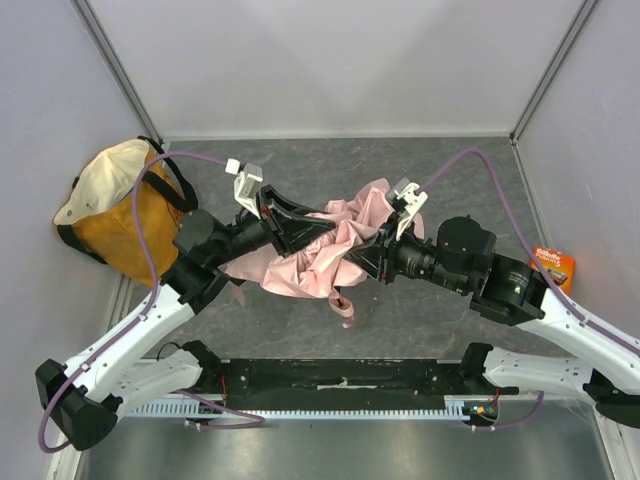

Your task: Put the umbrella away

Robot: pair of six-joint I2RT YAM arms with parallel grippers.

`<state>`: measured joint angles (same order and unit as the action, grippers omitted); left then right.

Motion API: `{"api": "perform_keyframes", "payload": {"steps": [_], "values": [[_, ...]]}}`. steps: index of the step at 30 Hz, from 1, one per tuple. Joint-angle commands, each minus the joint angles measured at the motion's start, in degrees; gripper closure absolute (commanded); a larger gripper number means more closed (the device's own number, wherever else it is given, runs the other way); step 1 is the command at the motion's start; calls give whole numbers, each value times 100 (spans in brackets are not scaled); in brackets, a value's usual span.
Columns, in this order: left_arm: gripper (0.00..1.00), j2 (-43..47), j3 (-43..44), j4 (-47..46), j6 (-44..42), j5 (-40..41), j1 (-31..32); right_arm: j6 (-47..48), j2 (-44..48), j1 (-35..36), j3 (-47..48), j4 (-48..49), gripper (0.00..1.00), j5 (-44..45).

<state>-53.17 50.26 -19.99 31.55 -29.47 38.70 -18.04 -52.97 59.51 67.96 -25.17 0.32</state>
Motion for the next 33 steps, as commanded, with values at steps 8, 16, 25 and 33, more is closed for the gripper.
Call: {"api": "perform_keyframes", "payload": {"steps": [8,16,25,33], "values": [[98,-1,-210,-1736,1081,-1007,6,-454,-380,17,-152,882,99,-278],[94,140,-517,-2272,1405,-683,6,-1306,-381,8,-257,1119,100,274],[98,114,-113,-1316,1310,-305,-3,-702,-758,8,365,40,100,-13],[98,96,-719,-1447,2127,704,-20,-243,-443,8,788,-497,37,-437]]}}
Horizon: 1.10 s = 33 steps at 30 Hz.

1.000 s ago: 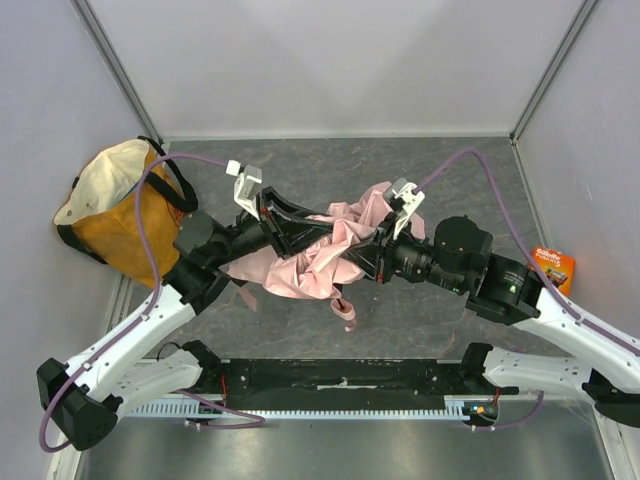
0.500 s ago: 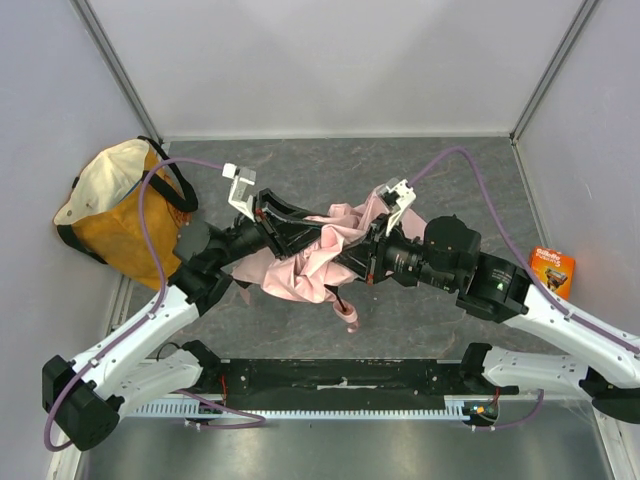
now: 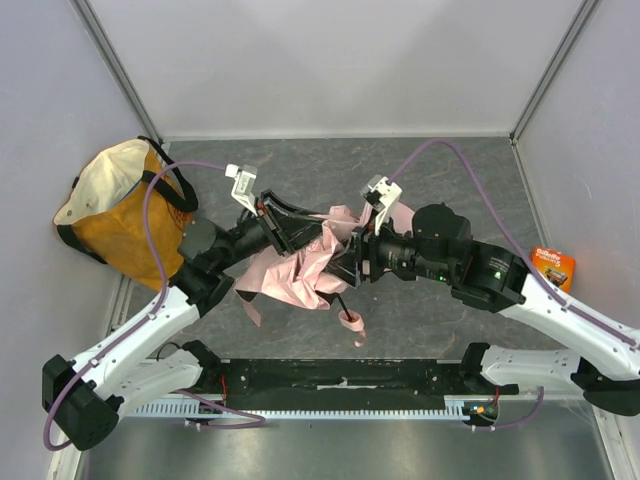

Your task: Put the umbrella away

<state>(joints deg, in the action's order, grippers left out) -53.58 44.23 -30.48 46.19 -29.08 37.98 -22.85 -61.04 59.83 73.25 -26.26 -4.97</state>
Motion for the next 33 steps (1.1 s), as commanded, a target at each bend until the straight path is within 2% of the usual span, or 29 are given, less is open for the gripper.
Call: {"api": "perform_keyframes", "payload": {"steps": [1,5,10,13,16,19,20,22,24,29,33], "values": [[98,172,-212,-336,663,893,61,185,408,-24,329,-510,35,241],[98,296,-546,-538,497,1974,61,61,277,-24,759,-1362,27,689],[98,217,-477,-441,-49,2468,61,290,-101,125,1313,-2022,15,1208],[98,243,-398,-170,-84,2749,52,457,-373,388,1691,-2286,14,1559],[98,296,-353,59,-102,2890,52,545,-698,783,1990,-2567,14,2401],[98,357,-336,226,-76,3119,61,589,-883,942,2149,-2648,26,2782],[98,366,-318,305,-67,3197,69,624,-884,1047,2158,-2526,33,2782],[98,392,-310,411,-14,3312,61,677,-822,1214,1940,-2140,39,2617],[98,392,-274,490,4,3339,52,729,-840,1224,1746,-1884,39,2370],[98,410,-257,490,161,3189,52,800,-945,1224,1482,-1664,40,2660],[98,463,-248,402,311,3146,52,861,-1086,1224,1358,-1566,45,2834]]}}
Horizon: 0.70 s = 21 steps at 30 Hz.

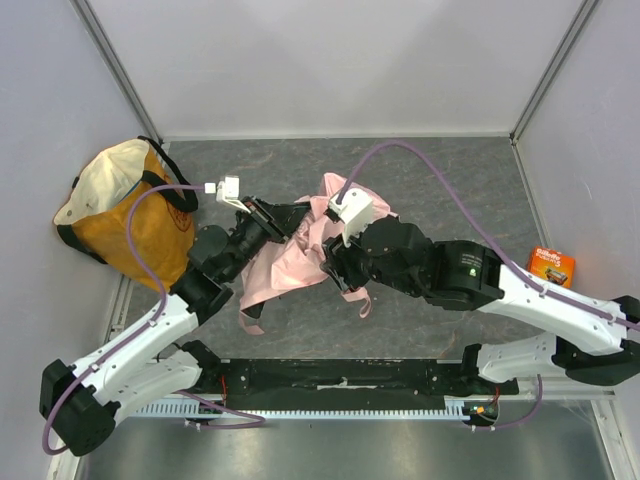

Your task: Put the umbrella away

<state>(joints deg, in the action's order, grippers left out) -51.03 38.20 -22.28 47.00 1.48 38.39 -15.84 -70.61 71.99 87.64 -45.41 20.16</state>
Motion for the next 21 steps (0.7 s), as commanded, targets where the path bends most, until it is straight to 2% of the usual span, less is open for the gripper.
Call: {"api": "perform_keyframes", "payload": {"steps": [1,2,3,4,5,6,12,15,21], "values": [[98,216,381,-426,239,55,10,186,-181,0,-80,322,49,426],[98,207,408,-400,239,29,10,203,-199,0,-54,296,53,471],[98,216,425,-382,239,20,10,230,-234,0,-19,287,64,427],[98,216,434,-373,230,37,10,239,-260,0,77,261,82,279],[98,207,443,-321,187,107,10,230,-287,8,165,234,93,95],[98,181,434,-277,152,229,10,204,-313,17,305,225,99,-168],[98,-310,513,-381,116,731,-33,-200,-778,114,789,121,100,-1742],[98,-583,514,-715,230,635,-42,-323,-1130,184,1045,-65,100,-1788],[98,-620,347,-1242,546,143,-34,-306,-1499,158,1001,58,90,-1560]]}}
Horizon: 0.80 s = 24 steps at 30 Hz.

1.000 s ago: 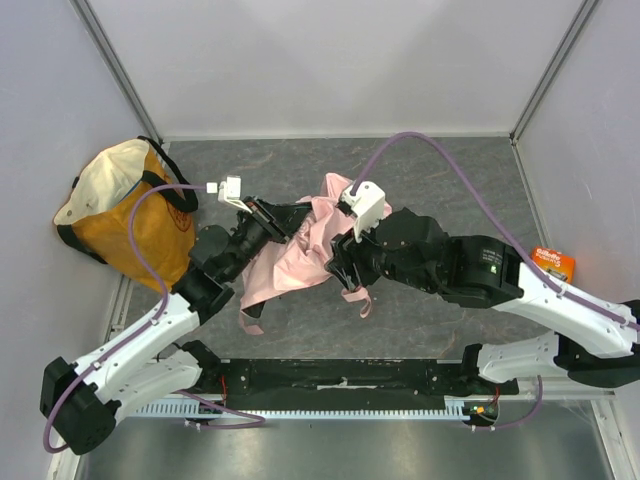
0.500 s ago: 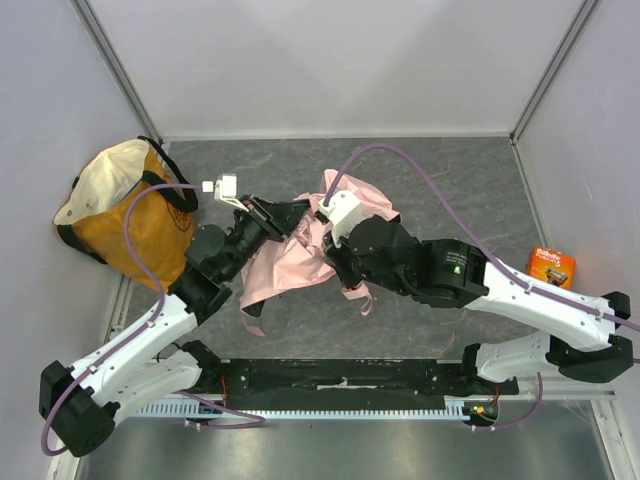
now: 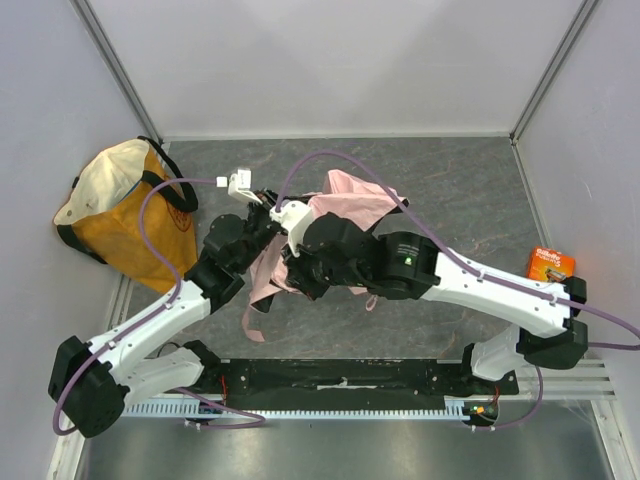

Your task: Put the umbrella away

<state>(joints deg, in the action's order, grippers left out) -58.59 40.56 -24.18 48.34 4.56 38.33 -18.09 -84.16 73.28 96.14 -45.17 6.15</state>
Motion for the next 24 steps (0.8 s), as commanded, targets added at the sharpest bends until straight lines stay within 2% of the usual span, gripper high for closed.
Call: {"api": "perform_keyframes", "payload": {"steps": [1,4,10,16,19,22,24], "values": [[98,172,76,-1105,466,-227,-27,-90,-162,12,125,87,86,-150],[98,313,-39,-1264,554,-429,-36,-160,-92,-111,63,341,66,-368],[98,611,-223,-1413,150,-1044,-106,-266,724,-121,-77,456,46,-1045],[98,787,-390,-1677,-8,-1677,-308,-266,1814,-199,-499,210,29,-55],[98,779,-399,-1879,18,-1984,-334,-231,1964,-742,-640,87,29,53],[98,752,-364,-1993,35,-2336,-343,23,1930,-1411,-781,184,31,-403],[98,752,-329,-1985,97,-2459,-343,234,1790,-1588,-781,210,31,-597]]}}
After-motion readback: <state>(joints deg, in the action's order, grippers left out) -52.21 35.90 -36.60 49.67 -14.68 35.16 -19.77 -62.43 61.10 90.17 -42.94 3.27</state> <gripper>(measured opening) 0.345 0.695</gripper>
